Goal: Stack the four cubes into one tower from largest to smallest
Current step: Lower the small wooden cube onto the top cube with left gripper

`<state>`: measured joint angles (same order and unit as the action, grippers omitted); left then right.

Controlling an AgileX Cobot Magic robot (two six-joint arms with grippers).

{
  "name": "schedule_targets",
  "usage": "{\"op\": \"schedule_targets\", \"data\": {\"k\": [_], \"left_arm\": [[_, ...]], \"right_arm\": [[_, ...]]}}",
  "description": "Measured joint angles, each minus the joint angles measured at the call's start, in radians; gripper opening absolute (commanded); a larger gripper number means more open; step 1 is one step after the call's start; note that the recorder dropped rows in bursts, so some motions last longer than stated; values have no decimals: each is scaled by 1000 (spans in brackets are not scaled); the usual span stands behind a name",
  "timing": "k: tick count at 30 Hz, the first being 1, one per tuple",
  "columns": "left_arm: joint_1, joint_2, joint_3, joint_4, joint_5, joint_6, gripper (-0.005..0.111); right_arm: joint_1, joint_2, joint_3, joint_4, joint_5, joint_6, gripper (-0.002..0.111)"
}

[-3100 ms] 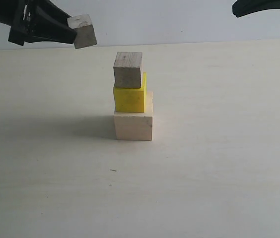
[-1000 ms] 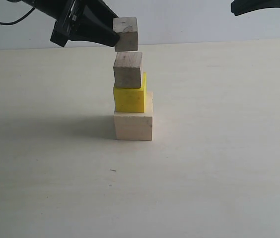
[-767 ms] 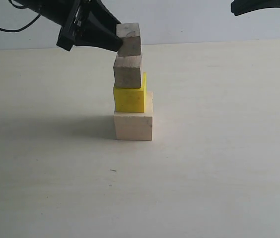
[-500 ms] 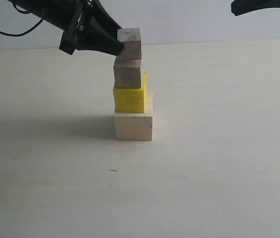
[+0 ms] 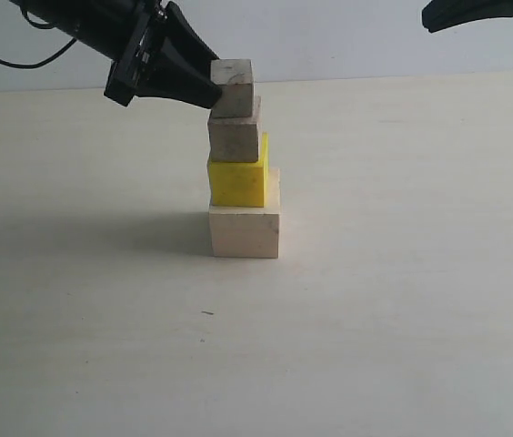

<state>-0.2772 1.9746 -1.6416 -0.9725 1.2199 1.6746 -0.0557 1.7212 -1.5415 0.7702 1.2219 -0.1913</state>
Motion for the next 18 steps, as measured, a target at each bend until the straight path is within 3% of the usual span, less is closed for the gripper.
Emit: {"op": "schedule_targets", "data": {"k": [18], "left_arm": [[0, 0, 0, -33, 0, 0, 0]], "right_arm": [[0, 6, 0, 0, 0, 0, 0]]}}
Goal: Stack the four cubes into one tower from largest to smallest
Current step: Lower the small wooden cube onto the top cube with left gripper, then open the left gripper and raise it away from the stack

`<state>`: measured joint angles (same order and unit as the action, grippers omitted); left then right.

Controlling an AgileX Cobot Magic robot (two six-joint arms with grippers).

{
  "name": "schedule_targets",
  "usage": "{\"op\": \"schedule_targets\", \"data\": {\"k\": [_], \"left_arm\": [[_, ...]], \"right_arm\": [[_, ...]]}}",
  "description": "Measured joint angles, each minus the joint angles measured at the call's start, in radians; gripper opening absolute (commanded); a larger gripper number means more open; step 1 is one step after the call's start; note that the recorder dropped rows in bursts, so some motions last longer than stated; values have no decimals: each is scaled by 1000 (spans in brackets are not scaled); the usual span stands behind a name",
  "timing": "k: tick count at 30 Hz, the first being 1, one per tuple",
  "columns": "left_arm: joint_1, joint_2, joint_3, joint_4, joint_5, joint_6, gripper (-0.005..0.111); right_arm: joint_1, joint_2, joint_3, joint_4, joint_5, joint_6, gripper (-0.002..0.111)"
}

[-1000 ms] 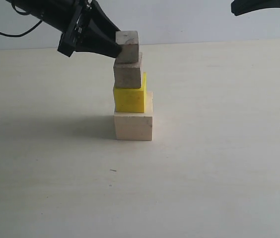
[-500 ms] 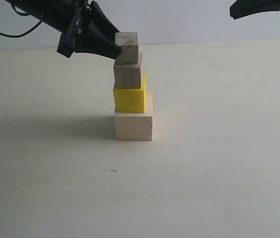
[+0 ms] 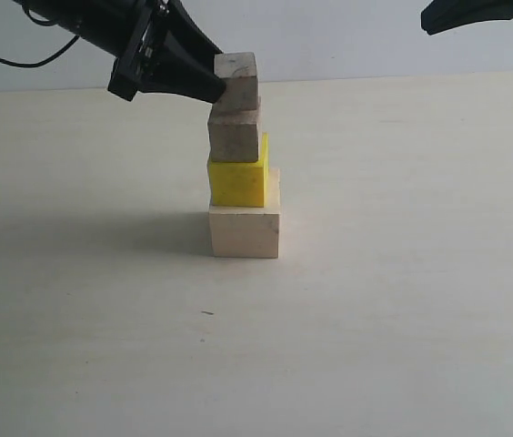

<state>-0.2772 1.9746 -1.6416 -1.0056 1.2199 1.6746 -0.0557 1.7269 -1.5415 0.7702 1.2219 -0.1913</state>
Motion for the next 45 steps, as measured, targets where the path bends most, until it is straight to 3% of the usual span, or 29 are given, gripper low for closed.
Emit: {"op": "schedule_targets", "data": {"k": [14, 16, 23, 26, 41, 42, 45], "left_arm": [[0, 0, 0, 12, 0, -19, 1], [0, 0, 0, 13, 0, -19, 8], [0, 0, 0, 13, 0, -19, 53], [0, 0, 0, 13, 0, -19, 60], [0, -55, 0, -9, 0, -37, 59], [0, -60, 0, -9, 0, -39, 56], [0, -100, 0, 24, 0, -43, 28]], "right_arm": [[0, 0, 0, 0, 0, 0, 0], [0, 0, 0, 0, 0, 0, 0], [0, 0, 0, 0, 0, 0, 0], [0, 0, 0, 0, 0, 0, 0], [0, 0, 0, 0, 0, 0, 0], [0, 0, 0, 0, 0, -8, 0], [0, 0, 0, 11, 0, -103, 0]]}}
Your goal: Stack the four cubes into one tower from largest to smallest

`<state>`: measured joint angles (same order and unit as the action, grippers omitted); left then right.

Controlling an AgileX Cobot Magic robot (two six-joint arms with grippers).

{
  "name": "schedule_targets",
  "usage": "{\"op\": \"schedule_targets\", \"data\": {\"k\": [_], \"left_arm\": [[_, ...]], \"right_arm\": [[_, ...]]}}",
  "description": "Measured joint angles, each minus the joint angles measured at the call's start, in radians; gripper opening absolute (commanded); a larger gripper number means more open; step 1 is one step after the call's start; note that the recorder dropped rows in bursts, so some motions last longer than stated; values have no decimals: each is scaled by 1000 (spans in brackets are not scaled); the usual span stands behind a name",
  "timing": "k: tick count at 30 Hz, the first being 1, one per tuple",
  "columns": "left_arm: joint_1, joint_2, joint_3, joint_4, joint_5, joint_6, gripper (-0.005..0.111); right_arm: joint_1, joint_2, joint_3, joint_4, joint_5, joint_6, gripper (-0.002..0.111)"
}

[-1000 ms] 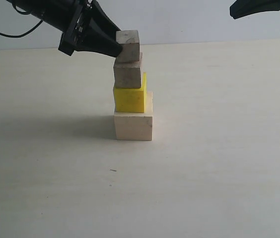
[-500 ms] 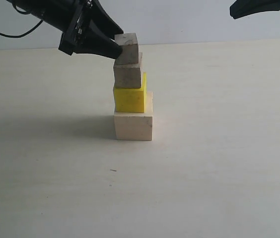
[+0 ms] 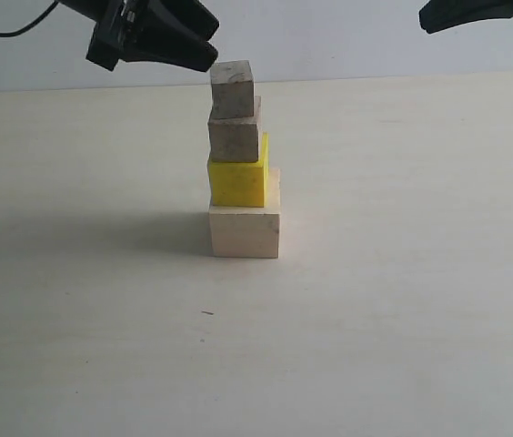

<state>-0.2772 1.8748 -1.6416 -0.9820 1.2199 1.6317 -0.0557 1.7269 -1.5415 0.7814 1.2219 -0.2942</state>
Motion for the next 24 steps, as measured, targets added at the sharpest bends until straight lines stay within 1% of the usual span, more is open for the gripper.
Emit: {"op": "schedule_targets", "data": {"k": [2, 3, 4, 7, 10, 13, 15, 19, 22, 24], "left_arm": [[0, -22, 0, 23, 0, -5, 11], [0, -35, 0, 36, 0, -5, 4], [0, -46, 0, 47, 0, -6, 0], [0, -88, 0, 90, 0, -27, 0], [0, -118, 0, 132, 0, -90, 0], [0, -137, 0, 195, 2, -213, 0], [0, -139, 14, 213, 2, -255, 0], [7, -143, 70, 225, 2, -309, 0], [40, -163, 139, 221, -14, -348, 0], [72, -191, 188, 195, -50, -363, 0]], "right_arm": [[0, 0, 0, 14, 0, -37, 0], [0, 0, 0, 18, 0, -55, 0], [0, 0, 0, 27, 0, -78, 0], [0, 0, 0, 40, 0, -117, 0], [0, 4, 0, 41, 0, -130, 0], [0, 47, 0, 57, 2, -136, 0], [0, 79, 0, 77, 2, -136, 0], [7, 142, 0, 126, 2, -136, 0], [28, 157, 0, 135, 1, -140, 0], [43, 159, 0, 139, 1, -140, 0]]}}
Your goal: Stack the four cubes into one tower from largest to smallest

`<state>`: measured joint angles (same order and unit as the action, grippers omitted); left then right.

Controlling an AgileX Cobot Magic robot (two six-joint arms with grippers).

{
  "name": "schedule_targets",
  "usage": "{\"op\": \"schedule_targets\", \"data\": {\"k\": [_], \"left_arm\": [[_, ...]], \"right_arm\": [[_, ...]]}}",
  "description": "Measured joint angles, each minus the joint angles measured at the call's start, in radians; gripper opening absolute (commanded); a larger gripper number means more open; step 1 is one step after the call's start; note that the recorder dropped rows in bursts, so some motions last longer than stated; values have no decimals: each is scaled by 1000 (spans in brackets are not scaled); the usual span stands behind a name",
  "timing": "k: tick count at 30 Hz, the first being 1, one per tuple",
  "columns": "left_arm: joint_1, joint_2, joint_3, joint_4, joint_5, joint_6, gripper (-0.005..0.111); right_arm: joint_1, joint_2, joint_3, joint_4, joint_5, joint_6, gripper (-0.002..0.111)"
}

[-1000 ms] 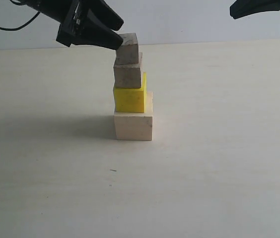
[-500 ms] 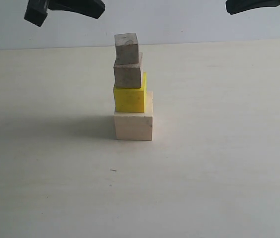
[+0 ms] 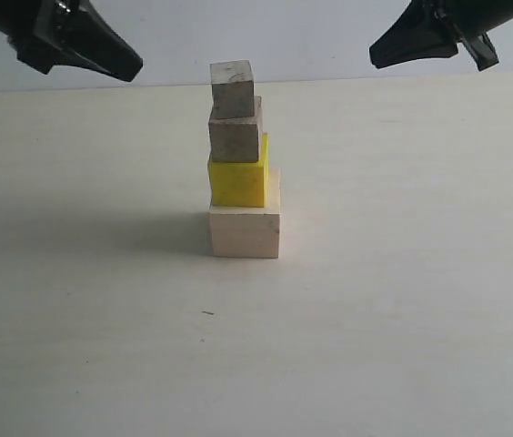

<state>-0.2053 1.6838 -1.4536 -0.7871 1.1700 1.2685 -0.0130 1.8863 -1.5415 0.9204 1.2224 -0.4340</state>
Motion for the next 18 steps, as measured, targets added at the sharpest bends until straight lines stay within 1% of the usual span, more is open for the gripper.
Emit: {"op": "schedule_targets", "data": {"k": [5, 7, 11, 18], "left_arm": [[74, -75, 108, -135, -38, -12, 0], [89, -90, 148, -191, -42, -17, 0], [91, -94, 238, -256, -48, -29, 0], [91, -96, 389, -283, -64, -47, 0]], "right_arm": [[31, 1, 0, 4, 0, -8, 0], [36, 1, 0, 4, 2, -15, 0], [36, 2, 0, -28, 0, -7, 0], [36, 90, 0, -85, -51, 38, 0]]}}
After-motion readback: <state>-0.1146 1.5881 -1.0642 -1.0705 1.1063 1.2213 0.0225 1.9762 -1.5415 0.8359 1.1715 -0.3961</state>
